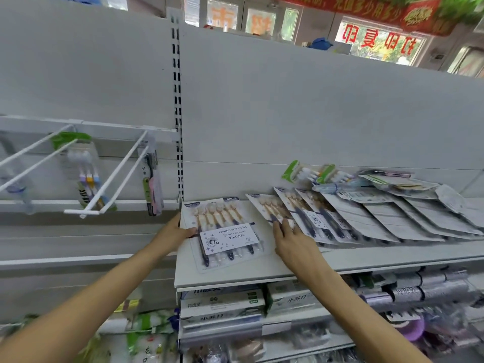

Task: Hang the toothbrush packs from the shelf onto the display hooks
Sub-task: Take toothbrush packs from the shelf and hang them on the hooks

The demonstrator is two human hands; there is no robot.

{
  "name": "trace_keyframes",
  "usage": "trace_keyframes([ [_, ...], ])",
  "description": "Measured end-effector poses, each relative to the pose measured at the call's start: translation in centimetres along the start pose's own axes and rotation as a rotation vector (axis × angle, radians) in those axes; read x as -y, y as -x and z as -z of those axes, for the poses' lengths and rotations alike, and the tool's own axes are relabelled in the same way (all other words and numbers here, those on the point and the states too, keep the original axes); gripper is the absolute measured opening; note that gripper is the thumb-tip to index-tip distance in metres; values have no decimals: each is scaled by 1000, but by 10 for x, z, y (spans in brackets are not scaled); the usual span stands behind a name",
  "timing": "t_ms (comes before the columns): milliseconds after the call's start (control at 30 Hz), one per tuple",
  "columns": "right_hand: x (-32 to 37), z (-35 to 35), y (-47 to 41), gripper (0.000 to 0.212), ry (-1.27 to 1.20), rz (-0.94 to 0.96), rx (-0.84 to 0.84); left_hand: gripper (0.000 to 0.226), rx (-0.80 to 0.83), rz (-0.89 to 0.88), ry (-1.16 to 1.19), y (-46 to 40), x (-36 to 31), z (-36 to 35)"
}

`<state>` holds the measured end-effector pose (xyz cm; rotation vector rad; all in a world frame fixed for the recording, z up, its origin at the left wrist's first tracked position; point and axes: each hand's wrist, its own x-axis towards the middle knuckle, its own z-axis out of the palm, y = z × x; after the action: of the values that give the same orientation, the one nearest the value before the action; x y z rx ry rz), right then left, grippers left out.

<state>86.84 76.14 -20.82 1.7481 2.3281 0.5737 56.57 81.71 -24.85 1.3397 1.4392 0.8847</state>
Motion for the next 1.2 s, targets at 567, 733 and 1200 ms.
trace_keyframes([
  [567,42,31,-13,64,-974,-149,-137,64,-312,-119,469,50,-20,-14],
  [733,33,28,-41,84,-1277,-450,179,71,-184,-15,557,59,-30,-20],
  [1200,45,70,-17,24,-1751,-536,191,27,-147,3,414,81,-22,26],
])
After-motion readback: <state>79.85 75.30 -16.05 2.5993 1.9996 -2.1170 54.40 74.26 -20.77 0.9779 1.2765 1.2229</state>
